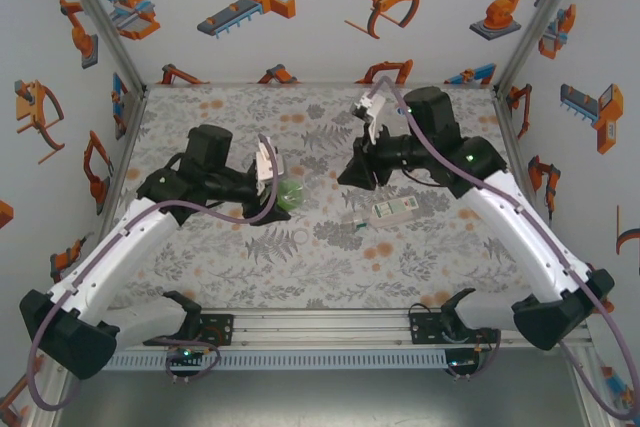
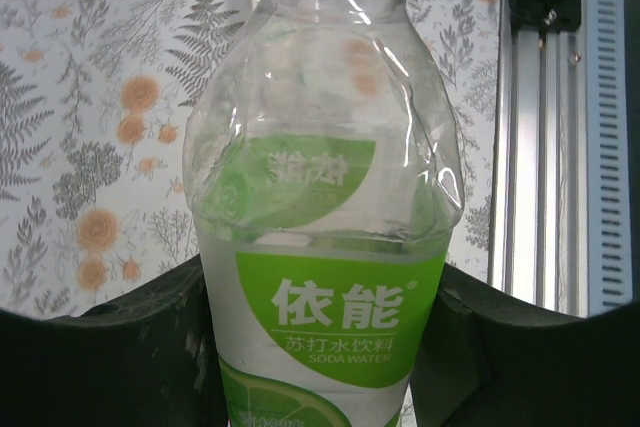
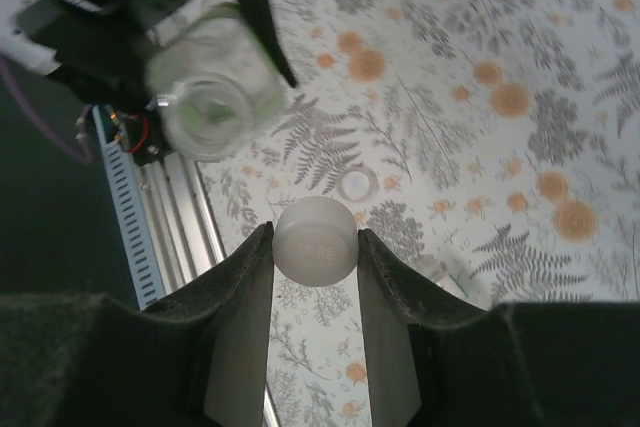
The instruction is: Screw on the bottle caps
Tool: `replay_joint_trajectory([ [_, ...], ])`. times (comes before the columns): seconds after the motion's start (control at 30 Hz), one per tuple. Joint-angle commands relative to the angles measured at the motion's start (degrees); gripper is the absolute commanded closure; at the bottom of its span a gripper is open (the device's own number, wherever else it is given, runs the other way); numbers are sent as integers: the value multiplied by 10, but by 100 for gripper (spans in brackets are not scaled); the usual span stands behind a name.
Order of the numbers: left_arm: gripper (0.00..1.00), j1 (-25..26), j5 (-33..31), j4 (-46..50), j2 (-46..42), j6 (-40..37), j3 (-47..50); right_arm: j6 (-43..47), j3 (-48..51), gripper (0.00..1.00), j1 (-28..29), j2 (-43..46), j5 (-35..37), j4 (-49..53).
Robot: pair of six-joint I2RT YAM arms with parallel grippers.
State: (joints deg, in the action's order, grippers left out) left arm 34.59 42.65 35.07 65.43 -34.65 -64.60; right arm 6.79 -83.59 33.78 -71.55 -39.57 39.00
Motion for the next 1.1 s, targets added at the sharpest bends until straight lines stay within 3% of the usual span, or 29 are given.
replay_joint_trajectory([
  [0.0, 100, 33, -10, 44, 17, -63, -34, 110, 15, 100, -1, 34, -119, -3],
  [0.23, 100, 73, -23, 57, 45, -74, -67, 183, 61, 100, 3, 73, -164, -31],
  [0.83, 100, 89, -21, 51, 61, -50, -91, 183, 102, 100, 42, 71, -137, -93],
  [1.07, 100, 87, 27, 33, 59, -28, -90, 237, 114, 100, 52, 83, -123, -70],
])
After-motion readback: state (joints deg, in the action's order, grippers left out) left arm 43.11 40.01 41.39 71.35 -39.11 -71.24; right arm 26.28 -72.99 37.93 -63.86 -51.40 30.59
